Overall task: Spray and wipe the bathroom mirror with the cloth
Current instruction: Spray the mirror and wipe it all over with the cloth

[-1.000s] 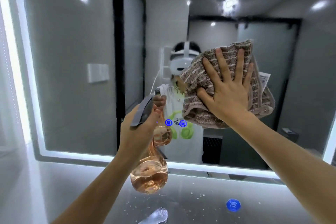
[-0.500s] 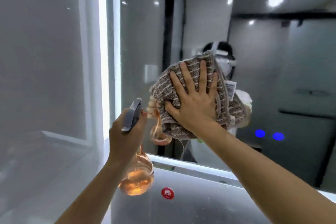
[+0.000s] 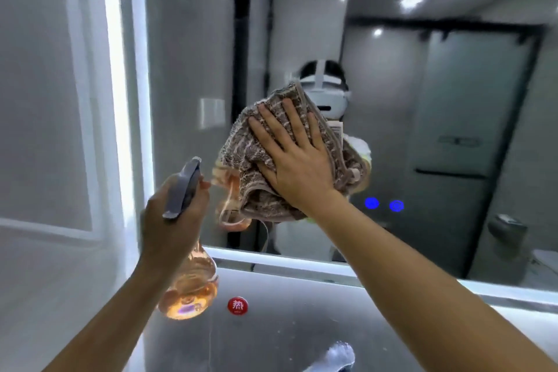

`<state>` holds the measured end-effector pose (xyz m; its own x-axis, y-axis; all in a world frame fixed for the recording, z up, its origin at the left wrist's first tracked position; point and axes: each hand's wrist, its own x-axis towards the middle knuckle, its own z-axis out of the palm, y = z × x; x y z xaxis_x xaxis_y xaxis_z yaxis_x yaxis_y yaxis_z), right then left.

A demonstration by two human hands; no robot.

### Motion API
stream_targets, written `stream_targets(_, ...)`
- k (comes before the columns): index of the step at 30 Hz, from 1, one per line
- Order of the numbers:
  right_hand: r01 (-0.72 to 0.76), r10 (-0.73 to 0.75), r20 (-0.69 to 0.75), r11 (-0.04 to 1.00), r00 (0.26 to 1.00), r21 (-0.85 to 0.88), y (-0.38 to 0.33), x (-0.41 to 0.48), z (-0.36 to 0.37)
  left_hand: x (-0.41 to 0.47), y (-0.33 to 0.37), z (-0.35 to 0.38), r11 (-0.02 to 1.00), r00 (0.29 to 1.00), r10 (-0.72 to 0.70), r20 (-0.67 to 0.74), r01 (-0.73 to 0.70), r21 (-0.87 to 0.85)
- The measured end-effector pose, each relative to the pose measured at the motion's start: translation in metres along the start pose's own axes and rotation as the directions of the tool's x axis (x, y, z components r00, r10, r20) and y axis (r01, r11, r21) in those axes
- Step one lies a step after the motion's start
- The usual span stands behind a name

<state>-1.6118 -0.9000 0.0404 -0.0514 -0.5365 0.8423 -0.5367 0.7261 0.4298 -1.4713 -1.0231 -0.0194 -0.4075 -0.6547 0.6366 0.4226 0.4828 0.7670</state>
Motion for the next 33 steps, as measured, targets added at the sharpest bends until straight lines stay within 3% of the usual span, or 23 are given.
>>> stream_targets(4,-0.069,0.069,0.018,0.997,0.997,-0.016,0.071,-0.049,-0.019,-0.031,0.036,0.064,0.999,0.998,0.036,0.052,-0.034,-0.033)
stream_targets(10,-0.195,0.200,0.083,0.979,0.976,-0.064,0.192,-0.131,-0.052,-0.086,0.082,0.172,0.975,0.986,-0.018,0.168,0.054,-0.215)
stream_targets(19,-0.435,0.447,0.073,0.891,0.892,-0.131,0.328,-0.271,-0.083,-0.171,0.125,0.288,0.960,0.927,0.111,0.359,-0.006,-0.281)
stream_targets(28,-0.638,0.639,0.021,0.769,0.769,-0.034,0.310,-0.295,-0.071,-0.193,0.104,0.294,0.964,0.912,-0.001,0.410,0.110,-0.241)
stream_targets(33,-0.622,0.624,0.004,0.780,0.781,-0.069,0.266,-0.305,-0.054,-0.192,0.071,0.259,0.979,0.924,-0.016,0.382,0.092,-0.182)
